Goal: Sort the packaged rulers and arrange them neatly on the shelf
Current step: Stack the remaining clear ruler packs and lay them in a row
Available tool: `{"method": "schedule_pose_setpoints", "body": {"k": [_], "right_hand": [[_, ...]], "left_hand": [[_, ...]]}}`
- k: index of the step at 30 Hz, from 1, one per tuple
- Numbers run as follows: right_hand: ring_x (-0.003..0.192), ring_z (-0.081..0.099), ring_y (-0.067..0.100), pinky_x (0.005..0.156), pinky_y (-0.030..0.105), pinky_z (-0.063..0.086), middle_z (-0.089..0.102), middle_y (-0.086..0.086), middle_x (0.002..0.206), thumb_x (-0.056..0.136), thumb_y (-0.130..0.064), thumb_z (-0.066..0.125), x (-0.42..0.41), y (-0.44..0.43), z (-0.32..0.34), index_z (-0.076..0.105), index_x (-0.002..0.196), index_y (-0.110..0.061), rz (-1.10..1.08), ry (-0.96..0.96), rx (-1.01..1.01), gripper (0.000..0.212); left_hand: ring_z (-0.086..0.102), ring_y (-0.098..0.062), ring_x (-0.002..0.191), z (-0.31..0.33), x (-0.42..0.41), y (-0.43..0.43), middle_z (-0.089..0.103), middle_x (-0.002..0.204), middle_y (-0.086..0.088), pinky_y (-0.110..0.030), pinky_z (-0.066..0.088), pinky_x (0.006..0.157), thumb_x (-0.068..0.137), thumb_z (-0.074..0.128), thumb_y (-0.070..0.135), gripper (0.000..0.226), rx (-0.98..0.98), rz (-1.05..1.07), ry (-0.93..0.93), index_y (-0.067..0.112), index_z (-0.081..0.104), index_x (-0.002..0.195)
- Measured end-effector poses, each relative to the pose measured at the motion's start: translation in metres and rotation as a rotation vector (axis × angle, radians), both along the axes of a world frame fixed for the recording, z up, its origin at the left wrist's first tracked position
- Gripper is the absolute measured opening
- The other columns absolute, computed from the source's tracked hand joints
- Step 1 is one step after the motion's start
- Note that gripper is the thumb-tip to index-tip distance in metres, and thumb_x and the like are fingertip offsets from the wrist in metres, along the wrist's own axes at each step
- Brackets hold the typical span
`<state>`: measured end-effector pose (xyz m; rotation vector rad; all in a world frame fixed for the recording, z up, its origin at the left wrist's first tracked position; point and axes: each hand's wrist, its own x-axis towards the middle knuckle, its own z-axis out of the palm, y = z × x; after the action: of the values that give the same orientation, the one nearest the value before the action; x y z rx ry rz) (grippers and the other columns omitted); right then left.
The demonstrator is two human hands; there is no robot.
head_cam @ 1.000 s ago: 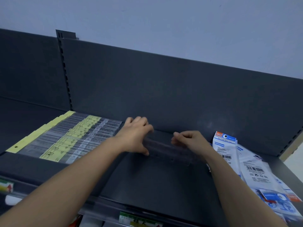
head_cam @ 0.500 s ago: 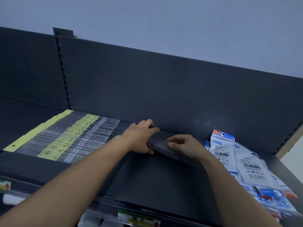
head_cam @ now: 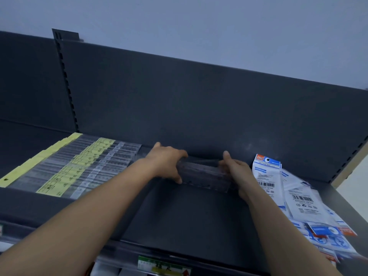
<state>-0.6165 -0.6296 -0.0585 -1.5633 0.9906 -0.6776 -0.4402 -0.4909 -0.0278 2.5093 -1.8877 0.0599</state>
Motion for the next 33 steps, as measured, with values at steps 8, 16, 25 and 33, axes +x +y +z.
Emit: {"method": "schedule_pose_setpoints", "body": {"k": [8, 16, 25, 33], "right_hand": [[0.102, 0.060, 0.013, 0.088, 0.027, 0.045, 0.066, -0.002, 0.105, 0.085, -0.043, 0.069, 0.023, 0.018, -0.013, 0.064, 0.102, -0.015, 0.081, -0.058, -0.094, 0.033], [0.085, 0.058, 0.011, 0.076, 0.028, 0.045, 0.063, -0.007, 0.087, 0.077, -0.061, 0.067, 0.032, 0.020, -0.022, 0.061, 0.083, -0.019, 0.028, 0.077, -0.199, 0.043], [0.104, 0.051, 0.011, 0.094, 0.035, 0.042, 0.054, -0.016, 0.099, 0.050, -0.074, 0.066, 0.026, 0.016, -0.023, 0.060, 0.086, -0.043, 0.264, 0.245, -0.613, 0.048], [0.092, 0.068, 0.007, 0.087, 0.027, 0.052, 0.073, -0.005, 0.095, 0.072, -0.022, 0.083, 0.016, 0.016, -0.013, 0.077, 0.087, -0.022, 0.233, -0.074, -0.363, 0.016]], "left_hand": [[0.045, -0.019, 0.124, -0.009, -0.003, -0.004, 0.051, 0.136, 0.006, -0.041, 0.027, 0.098, 0.065, 0.066, 0.072, 0.098, -0.020, -0.004, -0.024, 0.030, 0.028, 0.146], [0.045, -0.023, 0.123, -0.017, 0.011, 0.006, 0.049, 0.124, -0.001, -0.051, 0.022, 0.110, 0.055, 0.058, 0.087, 0.099, 0.090, 0.130, 0.001, 0.021, 0.044, 0.128], [0.058, -0.019, 0.094, -0.017, 0.012, 0.008, 0.059, 0.098, 0.008, -0.033, 0.041, 0.072, 0.055, 0.071, 0.074, 0.062, -0.086, 0.050, 0.063, 0.028, 0.044, 0.086], [0.059, -0.021, 0.102, -0.009, 0.012, 0.015, 0.065, 0.113, 0.004, -0.034, 0.037, 0.086, 0.051, 0.080, 0.065, 0.100, -0.111, 0.063, 0.091, 0.027, 0.033, 0.132]]}}
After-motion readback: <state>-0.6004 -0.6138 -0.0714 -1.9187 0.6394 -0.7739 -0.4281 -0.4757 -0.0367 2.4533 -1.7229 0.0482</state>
